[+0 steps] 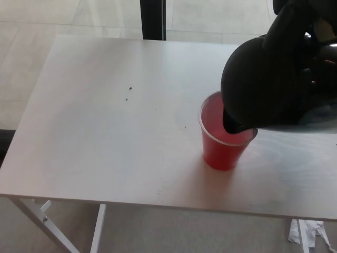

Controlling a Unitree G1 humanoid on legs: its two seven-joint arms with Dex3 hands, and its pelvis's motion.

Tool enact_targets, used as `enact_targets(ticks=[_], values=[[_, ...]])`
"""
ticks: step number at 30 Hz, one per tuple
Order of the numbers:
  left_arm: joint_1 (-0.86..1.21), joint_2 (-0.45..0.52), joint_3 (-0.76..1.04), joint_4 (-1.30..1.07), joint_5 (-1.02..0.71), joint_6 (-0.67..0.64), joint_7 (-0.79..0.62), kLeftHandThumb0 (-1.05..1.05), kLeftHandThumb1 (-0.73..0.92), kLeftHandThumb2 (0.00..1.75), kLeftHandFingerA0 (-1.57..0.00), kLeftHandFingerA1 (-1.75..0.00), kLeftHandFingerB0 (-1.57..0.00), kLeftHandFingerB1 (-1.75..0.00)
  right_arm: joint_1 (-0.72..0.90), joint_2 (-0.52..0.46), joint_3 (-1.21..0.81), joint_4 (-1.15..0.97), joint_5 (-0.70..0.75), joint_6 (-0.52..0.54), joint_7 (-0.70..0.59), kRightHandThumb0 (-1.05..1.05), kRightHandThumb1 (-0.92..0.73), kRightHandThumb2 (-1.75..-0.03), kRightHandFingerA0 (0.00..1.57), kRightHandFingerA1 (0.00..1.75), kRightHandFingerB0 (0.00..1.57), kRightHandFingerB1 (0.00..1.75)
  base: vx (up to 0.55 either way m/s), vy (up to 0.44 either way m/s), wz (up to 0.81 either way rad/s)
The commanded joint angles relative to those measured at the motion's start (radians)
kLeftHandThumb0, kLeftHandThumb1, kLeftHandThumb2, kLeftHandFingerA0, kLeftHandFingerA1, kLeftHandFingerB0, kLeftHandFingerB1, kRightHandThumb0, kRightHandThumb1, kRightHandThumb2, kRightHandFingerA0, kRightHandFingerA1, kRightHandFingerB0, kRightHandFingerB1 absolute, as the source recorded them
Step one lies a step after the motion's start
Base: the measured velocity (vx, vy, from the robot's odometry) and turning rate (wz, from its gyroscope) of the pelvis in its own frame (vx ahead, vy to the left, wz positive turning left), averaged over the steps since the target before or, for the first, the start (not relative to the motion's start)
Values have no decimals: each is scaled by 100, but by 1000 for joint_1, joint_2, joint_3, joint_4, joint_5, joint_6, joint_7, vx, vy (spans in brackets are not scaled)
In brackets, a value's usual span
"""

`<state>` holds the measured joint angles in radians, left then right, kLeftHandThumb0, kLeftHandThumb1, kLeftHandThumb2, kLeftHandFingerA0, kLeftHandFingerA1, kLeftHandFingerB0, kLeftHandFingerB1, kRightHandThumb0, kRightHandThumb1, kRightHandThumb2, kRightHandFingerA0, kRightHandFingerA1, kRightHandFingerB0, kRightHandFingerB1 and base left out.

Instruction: The robot uses its right hand to lift up a kettle kept on the middle of the desk by its handle and tilt it into a glass kept next to it to pour out water

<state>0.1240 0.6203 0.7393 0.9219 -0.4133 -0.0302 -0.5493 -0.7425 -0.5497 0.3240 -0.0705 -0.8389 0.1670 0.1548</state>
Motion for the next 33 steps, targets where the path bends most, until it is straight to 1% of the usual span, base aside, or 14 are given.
enact_targets(ticks=[1, 2, 3, 11, 12, 15, 16, 18, 20, 22, 29, 30, 32, 33], values=[[8, -10, -10, -19, -23, 17, -9, -105, 60, 123, -38, -59, -11, -100, -11, 24, 33, -71, -90, 24, 52, -35, -47, -81, 96, 175, 78, 163, 0, 0, 0], [7, -10, -15, -20, -20, 26, -3, -105, 78, 89, -37, -56, -8, -106, -2, 35, 45, -93, -108, 22, 45, -41, -51, -87, 122, 170, 79, 140, 0, 0, 0], [3, -8, -18, -13, -18, 27, -4, -105, 60, 123, -36, -57, -11, -99, 0, 42, 63, -108, -139, 32, 59, -38, -56, -86, 100, 175, 74, 165, 0, 0, 0], [7, -12, -31, -17, -17, 22, 0, -105, 59, 124, -37, -59, -11, -101, -3, 74, 158, -145, -273, 18, 112, -38, -60, -95, 104, 175, 89, 139, 0, 0, 0], [8, -14, -33, -22, -16, 22, 4, -105, 59, 125, -38, -59, -13, -101, -2, 88, 172, -155, -287, 27, 140, -45, -52, -106, 125, 137, 98, 115, 0, 0, 0], [8, -12, -35, -16, -14, 15, 1, -105, 77, 90, -37, -58, -10, -108, 3, 100, 194, -162, -328, 21, 159, -36, -58, -99, 106, 175, 89, 136, 0, 0, 0], [7, -11, -36, -15, -13, 14, 5, -105, 60, 124, -36, -57, -13, -100, 12, 109, 196, -163, -342, 19, 132, -41, -50, -108, 126, 137, 97, 112, 0, 0, 0], [12, -9, -38, -19, -13, 14, 3, -105, 60, 124, -36, -57, -12, -100, 17, 113, 198, -167, -347, 13, 136, -33, -54, -101, 105, 175, 88, 128, 0, 0, 0], [10, -7, -38, -14, -13, 21, 11, -105, 61, 125, -37, -56, -11, -99, 17, 112, 217, -179, -397, 12, 165, -43, -53, -108, 126, 138, 99, 115, 0, 0, 0], [16, -12, -38, -20, -12, 13, 16, -105, 80, 91, -39, -56, -10, -106, 21, 120, 232, -176, -435, 17, 173, -42, -49, -107, 126, 138, 102, 118, 0, 0, 0], [21, -11, -45, -16, -13, 5, 0, -105, 78, 90, -35, -57, -5, -108, 4, 126, 230, -103, -494, 14, 157, -35, -55, -86, 102, 175, 88, 130, 0, 0, 0], [21, -11, -44, -15, -14, 7, 2, -105, 59, 125, -35, -57, -10, -101, 4, 133, 223, -97, -484, 18, 164, -30, -54, -90, 123, 167, 91, 121, 0, 0, 0], [21, -11, -45, -14, -13, 6, 4, -105, 59, 125, -36, -57, -11, -101, 6, 144, 217, -97, -482, 23, 172, -34, -61, -88, 101, 175, 88, 121, 0, 0, 0], [19, -10, -44, -16, -13, 3, 6, -105, 78, 91, -37, -57, -8, -108, -2, 141, 224, -107, -485, 7, 200, -34, -54, -93, 122, 165, 87, 131, 0, 0, 0]])
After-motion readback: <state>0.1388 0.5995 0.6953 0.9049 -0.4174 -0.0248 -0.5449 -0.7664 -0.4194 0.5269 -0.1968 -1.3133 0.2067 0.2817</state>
